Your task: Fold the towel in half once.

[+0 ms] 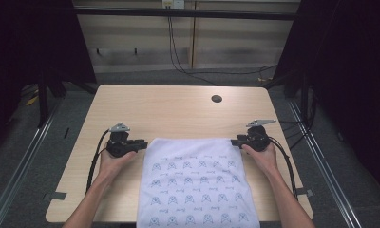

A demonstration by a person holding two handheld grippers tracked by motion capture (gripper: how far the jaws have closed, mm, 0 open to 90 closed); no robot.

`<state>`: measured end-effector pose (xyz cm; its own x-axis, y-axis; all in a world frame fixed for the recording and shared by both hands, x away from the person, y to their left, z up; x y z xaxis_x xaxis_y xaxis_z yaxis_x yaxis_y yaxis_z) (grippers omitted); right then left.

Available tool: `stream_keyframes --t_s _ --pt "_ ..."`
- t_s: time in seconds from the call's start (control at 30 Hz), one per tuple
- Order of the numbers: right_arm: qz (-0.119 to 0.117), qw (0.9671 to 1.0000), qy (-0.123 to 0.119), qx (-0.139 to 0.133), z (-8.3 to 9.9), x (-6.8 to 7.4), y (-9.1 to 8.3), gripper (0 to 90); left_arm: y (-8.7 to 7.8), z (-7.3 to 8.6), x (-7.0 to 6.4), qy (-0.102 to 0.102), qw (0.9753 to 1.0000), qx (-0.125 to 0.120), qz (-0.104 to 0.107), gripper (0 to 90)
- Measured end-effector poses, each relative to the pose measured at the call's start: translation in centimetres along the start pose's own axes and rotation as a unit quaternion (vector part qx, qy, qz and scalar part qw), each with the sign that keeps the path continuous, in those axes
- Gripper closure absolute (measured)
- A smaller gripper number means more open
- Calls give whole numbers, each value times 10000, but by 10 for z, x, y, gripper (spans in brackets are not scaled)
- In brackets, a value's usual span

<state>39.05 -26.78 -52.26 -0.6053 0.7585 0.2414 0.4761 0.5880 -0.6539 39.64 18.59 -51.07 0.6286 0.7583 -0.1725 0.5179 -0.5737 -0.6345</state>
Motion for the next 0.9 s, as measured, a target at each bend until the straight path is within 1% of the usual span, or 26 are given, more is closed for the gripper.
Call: stream_keyframes --t_s 0.07,0.1,0.13,0.17,0.2,0.23,0.27,0.3,0.33,0.4,0.5,0.53,0.57,0.63,0.67,0.73,0.77,0.8,0.83,0.87,0.9 --pt "-14 10000 -3 -6 1 0 1 564 3 0 -1 16 10000 36 -1 697" --pt "-1 10000 -23 40 2 0 3 579 5 -1 -1 44 9999 98 -4 683" --pt "-19 10000 -13 43 2 0 4 595 5 -1 -1 44 9999 98 -4 672" --pt "-19 10000 -13 43 2 0 4 595 6 -3 -1 -16 10000 77 22 672" --pt "-56 9999 -82 51 2 3 6 709 9 -4 -1 -45 9999 67 91 640" --pt "-10 9999 -81 64 2 5 6 750 11 -4 -2 -57 9999 59 110 627" --pt "-20 9999 -73 70 2 5 6 808 13 -4 -4 -45 9999 78 123 617" --pt "-94 9999 -94 65 3 6 7 851 14 -4 -5 -28 9999 96 124 601" --pt "-87 9999 -91 60 3 7 7 859 15 -4 -6 34 9999 90 99 591" --pt "-139 9999 -58 78 3 8 5 866 18 -4 -8 72 9999 105 104 581" --pt "-183 9998 11 9 2 8 1 867 24 0 -11 241 9994 266 2 582" --pt "-179 9998 34 16 2 9 1 867 26 1 -11 238 9993 296 -37 583" --pt "-163 9999 21 27 3 9 1 867 26 1 -12 229 9994 268 -57 595" --pt "-192 9998 -3 18 3 9 1 866 26 1 -11 239 9993 276 -31 613" --pt "-192 9998 -3 18 3 9 1 866 26 1 -11 239 9993 276 -31 641" --pt "-259 9996 54 -37 3 11 0 866 28 2 -15 311 9991 279 80 744" --pt "-273 9996 54 -42 3 11 -1 867 29 3 -17 333 9990 276 148 812" --pt "-305 9995 69 -49 3 11 -1 868 28 3 -17 318 9989 294 173 837" --pt "-371 9993 92 -55 3 12 -1 869 27 3 -18 285 9988 313 240 854" --pt "-411 9991 66 -47 4 12 -2 870 26 3 -17 301 9988 307 224 860" --pt "-452 9989 92 -45 4 13 -2 871 24 3 -17 260 9990 277 216 862"
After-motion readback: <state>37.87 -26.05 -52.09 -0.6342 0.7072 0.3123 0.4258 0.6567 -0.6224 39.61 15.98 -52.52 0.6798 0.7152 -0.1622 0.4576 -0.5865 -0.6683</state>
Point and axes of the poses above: each handheld gripper's, and its own axes: y roughly forward along the jaws, z roughly out of its underside, x roughly to its left, the point moved 3 cm from there along y, roughly forward along the jaws, and after that the axes turned 8 degrees about -z, right-handed, at the moved point
